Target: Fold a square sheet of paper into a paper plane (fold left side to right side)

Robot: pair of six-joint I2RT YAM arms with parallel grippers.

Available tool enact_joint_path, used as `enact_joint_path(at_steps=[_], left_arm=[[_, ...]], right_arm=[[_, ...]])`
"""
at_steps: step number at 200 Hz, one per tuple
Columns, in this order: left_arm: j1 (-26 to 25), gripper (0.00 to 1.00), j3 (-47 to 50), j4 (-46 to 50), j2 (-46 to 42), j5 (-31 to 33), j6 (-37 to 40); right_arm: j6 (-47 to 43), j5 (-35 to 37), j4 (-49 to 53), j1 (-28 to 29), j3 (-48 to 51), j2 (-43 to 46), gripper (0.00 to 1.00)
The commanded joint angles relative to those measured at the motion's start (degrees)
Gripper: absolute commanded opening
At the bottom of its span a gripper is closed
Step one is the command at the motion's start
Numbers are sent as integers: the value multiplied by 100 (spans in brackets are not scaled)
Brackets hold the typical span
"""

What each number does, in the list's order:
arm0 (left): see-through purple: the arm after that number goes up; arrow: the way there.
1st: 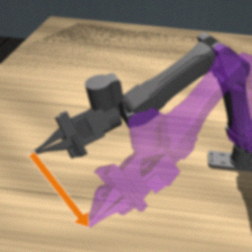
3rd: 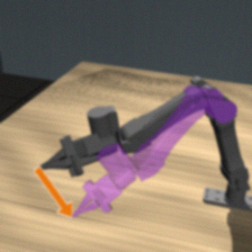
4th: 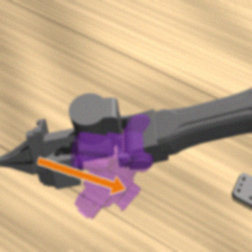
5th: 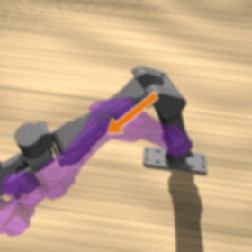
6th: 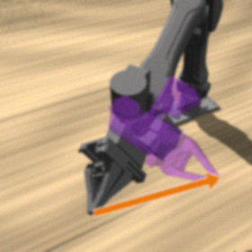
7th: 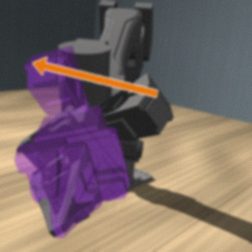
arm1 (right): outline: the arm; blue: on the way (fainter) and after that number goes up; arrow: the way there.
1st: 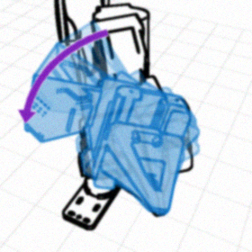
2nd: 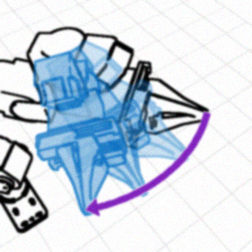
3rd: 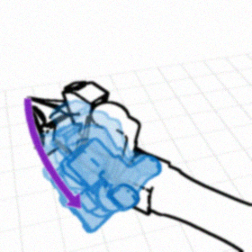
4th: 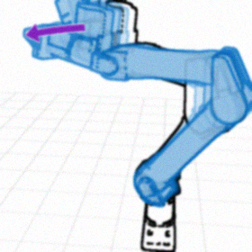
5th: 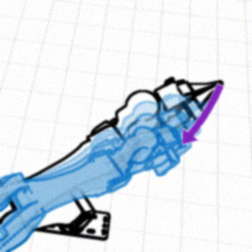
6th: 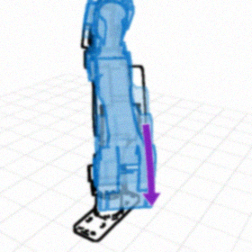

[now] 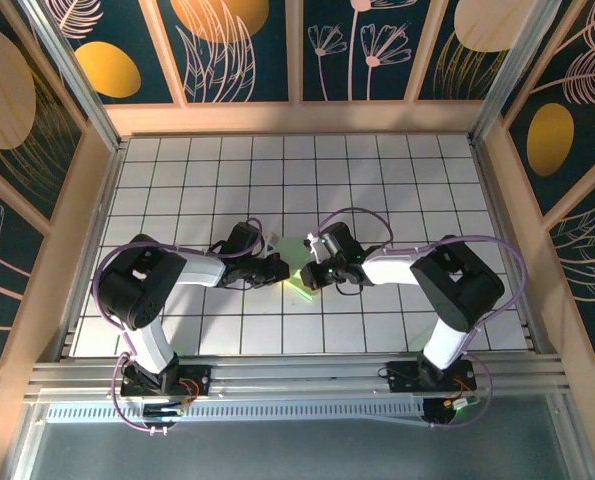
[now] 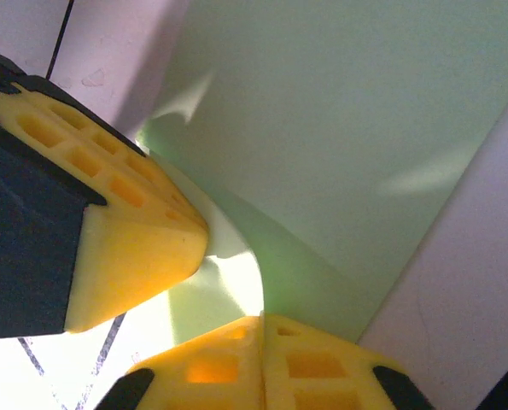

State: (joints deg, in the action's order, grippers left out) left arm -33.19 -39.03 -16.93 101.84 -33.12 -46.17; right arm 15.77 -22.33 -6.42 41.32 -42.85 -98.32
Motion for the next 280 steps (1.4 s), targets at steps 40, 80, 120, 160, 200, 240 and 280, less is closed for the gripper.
enact_joint_path(at_steps=[40, 80, 120, 160, 200, 240, 280], left_arm=[[-21, 0, 88, 788, 277, 581, 98], [-21, 0, 62, 836, 290, 595, 117], [-19, 0, 47, 869, 271, 625, 135], [-21, 0, 39, 858, 259, 635, 112], [-23, 0, 44, 867, 272, 650, 126], [-21, 0, 44, 867, 280, 652, 125], [-21, 0, 35, 873, 291, 642, 119]], right_arm=[[281, 55, 708, -230, -319, 361, 26], [498, -158, 1146, -463, -231, 925, 34], [948, -1489, 1028, -433, -15, 1056, 14], [1451, -1968, 304, -234, 333, 827, 3], [1473, -1974, 173, -112, 313, 408, 1], [1455, -1916, 163, -111, 359, 253, 1], [1446, -1864, 188, -107, 391, 130, 1]])
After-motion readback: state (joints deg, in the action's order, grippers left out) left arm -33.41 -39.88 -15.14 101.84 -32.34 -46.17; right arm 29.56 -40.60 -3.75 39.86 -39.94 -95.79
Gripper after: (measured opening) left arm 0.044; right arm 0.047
